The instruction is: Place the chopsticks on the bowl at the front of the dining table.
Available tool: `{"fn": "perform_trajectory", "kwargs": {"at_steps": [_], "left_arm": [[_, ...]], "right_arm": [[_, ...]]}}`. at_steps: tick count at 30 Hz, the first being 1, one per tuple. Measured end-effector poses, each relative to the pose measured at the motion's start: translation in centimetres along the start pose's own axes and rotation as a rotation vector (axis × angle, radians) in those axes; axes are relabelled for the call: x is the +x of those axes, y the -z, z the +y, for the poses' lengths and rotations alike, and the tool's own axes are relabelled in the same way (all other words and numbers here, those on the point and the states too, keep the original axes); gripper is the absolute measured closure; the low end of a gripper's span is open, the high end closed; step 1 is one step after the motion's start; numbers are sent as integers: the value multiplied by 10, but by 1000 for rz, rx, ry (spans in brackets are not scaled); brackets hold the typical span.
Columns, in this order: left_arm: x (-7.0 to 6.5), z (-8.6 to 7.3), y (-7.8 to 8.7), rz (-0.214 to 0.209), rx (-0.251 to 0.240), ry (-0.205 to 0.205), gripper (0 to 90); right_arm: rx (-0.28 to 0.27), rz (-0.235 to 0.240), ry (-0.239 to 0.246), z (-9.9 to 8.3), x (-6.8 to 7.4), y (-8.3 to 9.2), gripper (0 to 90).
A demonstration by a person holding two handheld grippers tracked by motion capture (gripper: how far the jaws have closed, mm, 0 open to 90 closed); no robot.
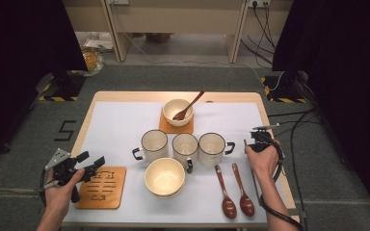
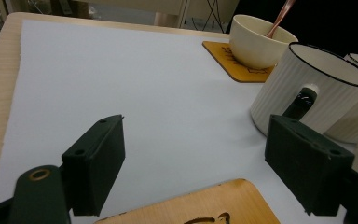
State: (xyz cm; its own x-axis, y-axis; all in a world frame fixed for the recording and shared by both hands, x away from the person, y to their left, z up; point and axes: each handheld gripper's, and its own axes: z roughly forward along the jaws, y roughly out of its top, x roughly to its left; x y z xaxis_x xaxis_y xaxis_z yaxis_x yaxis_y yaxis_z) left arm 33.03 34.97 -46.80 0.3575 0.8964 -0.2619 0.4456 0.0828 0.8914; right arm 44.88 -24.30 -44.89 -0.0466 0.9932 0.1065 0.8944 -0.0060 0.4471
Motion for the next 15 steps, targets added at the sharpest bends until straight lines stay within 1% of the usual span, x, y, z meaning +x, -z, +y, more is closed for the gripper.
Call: {"fn": "perform_trajectory", "kwargs": {"at_steps": [6, 9, 15], "left_arm": [[-1, 0, 0, -3, -2, -1, 194], [-1, 1, 1, -3, -7, 0, 194], [0, 1, 2, 2, -12, 4, 194]], "right_arm": [[-8, 1, 2, -8, 0, 17, 727], [-5, 4, 3, -11, 1, 21, 723], [18, 7, -2, -21, -1, 28, 717]]}}
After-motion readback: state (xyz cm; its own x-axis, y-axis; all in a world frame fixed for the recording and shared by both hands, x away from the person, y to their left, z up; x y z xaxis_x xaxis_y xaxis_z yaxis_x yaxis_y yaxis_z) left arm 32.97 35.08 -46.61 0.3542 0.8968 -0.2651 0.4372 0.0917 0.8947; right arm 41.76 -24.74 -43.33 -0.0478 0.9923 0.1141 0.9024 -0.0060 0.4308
